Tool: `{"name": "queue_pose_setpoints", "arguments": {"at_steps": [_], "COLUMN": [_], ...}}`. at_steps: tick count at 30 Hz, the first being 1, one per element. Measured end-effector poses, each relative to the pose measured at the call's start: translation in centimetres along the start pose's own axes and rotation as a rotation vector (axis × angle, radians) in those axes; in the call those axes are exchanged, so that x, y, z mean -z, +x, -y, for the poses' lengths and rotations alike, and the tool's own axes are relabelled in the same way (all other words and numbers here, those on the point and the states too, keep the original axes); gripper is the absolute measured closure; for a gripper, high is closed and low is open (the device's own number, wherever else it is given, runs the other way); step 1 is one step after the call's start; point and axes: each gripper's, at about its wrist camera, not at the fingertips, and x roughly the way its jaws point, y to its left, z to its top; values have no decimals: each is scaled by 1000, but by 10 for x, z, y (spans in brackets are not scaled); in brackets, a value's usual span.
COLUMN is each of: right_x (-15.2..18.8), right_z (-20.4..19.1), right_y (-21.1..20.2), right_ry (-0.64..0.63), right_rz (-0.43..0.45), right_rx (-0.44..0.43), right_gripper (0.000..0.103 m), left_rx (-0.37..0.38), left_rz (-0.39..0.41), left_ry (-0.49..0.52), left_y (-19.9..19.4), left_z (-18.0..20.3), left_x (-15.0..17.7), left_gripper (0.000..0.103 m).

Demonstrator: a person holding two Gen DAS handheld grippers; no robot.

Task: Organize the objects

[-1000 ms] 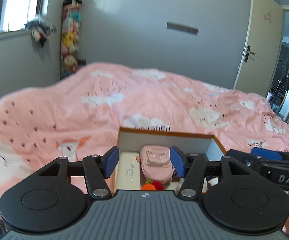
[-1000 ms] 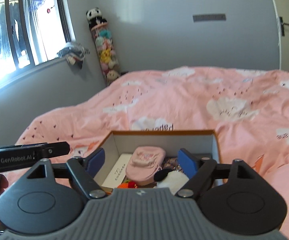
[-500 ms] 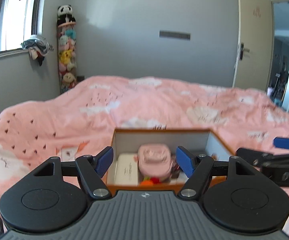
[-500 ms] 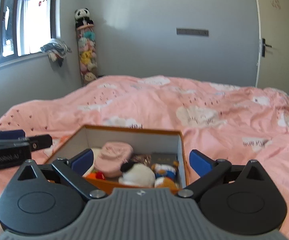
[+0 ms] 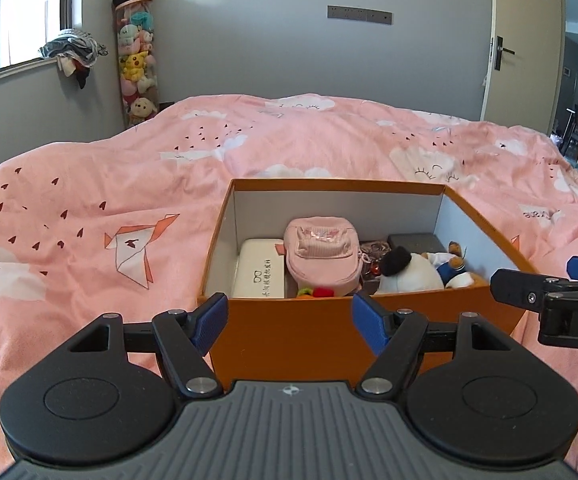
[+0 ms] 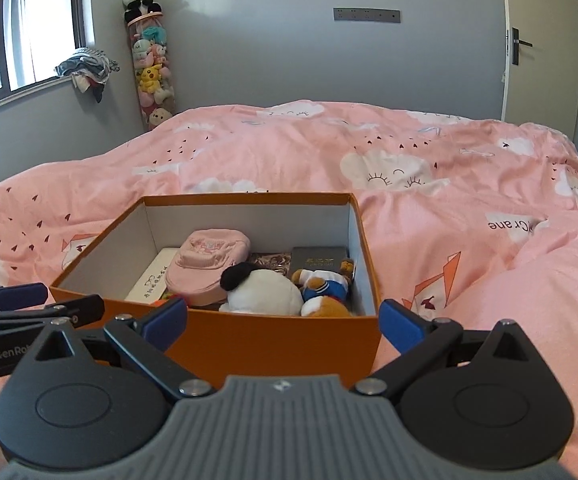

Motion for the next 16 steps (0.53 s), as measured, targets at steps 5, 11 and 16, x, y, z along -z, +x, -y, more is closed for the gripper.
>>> {"name": "queue_pose_setpoints", "arguments": {"at_steps": [5,11,16], "right_x": [0,1,3], "right_z": [-3,-6,-8], "right_y": [-1,-2,0], "right_ry": [-19,-30,-42], "right_rz": [0,1,-16], "right_rx": [-6,-10,-19], "right_gripper": [1,1,1], "left_rx": [7,11,16], "left_rz": [6,8,2], "left_ry": [-2,7,0], "left_y": [-1,-2,-1], "left_z": [0,0,-1], "left_x": [-1,-2,-3], "left_gripper": [20,20,20]}}
